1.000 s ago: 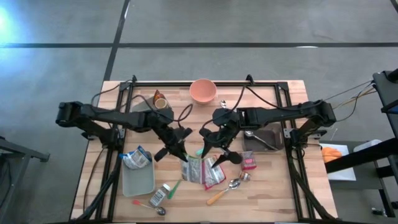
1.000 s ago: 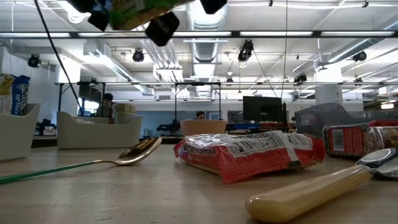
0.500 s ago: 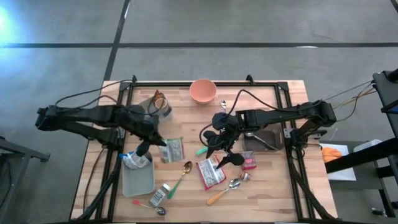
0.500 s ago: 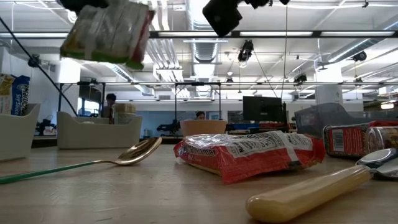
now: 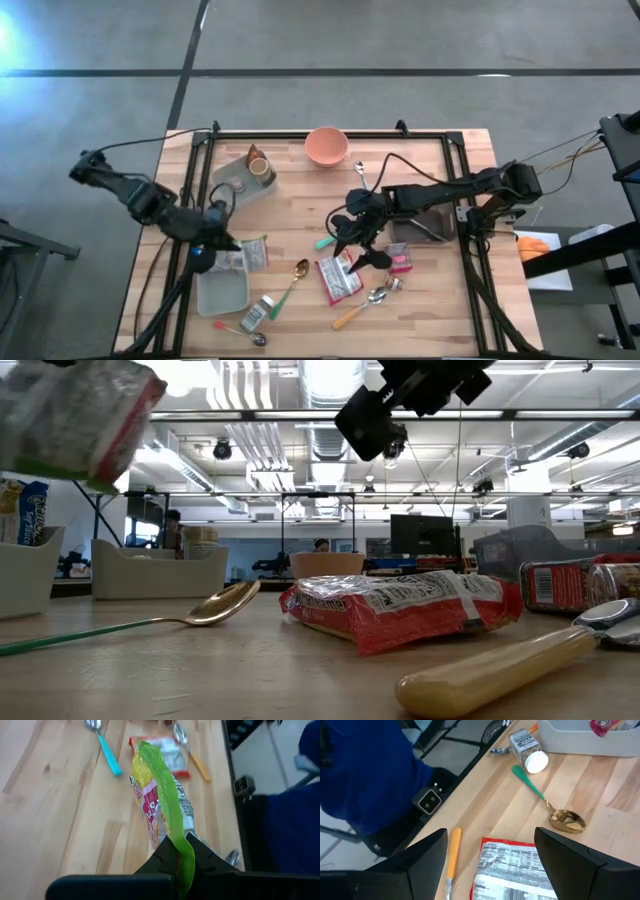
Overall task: Pick & Place Food Item
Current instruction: Put the green noodle pack into the bottom gray bin
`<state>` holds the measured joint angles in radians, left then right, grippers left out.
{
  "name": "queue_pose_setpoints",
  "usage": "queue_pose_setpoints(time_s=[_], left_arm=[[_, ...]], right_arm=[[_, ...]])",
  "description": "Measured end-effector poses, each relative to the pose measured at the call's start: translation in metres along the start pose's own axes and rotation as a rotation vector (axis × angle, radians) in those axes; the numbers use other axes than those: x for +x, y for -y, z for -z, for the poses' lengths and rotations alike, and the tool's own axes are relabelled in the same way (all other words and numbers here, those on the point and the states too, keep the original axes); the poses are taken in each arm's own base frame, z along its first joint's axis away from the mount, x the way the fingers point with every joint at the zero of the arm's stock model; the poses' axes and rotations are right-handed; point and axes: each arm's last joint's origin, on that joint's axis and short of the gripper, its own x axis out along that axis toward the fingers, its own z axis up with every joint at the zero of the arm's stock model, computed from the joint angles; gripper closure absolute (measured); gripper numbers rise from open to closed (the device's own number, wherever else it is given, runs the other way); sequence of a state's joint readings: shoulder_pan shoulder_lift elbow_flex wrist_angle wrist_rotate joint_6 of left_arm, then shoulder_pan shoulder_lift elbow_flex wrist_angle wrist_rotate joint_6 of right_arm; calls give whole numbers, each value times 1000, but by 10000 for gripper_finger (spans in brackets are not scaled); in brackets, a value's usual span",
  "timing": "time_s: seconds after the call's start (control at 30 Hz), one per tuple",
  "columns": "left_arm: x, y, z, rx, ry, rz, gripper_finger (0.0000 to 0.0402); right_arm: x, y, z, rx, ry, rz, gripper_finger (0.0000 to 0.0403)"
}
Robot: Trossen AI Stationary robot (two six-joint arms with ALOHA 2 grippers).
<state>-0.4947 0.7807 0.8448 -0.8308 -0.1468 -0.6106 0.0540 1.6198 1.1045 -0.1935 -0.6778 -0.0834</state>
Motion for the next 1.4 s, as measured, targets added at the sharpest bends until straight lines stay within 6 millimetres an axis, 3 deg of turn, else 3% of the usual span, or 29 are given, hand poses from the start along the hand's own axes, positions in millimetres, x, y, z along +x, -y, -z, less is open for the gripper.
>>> queue_pose_setpoints(time_s=[0.27,0.53,0.77,1.4], left_arm=[[-3,17,29,-17,-90,-71,397],[-12,28,40,-2,-95,-28,397],[-11,27,53,-39,-138,-109,397],[39,49,70,-30,-275,-352,397]], right_arm=[[-1,-2,14,42,58,1,108],[2,-1,22,71,64,2,108],[3,0,29,90,68,1,108],[3,0,28,71,76,2,108]])
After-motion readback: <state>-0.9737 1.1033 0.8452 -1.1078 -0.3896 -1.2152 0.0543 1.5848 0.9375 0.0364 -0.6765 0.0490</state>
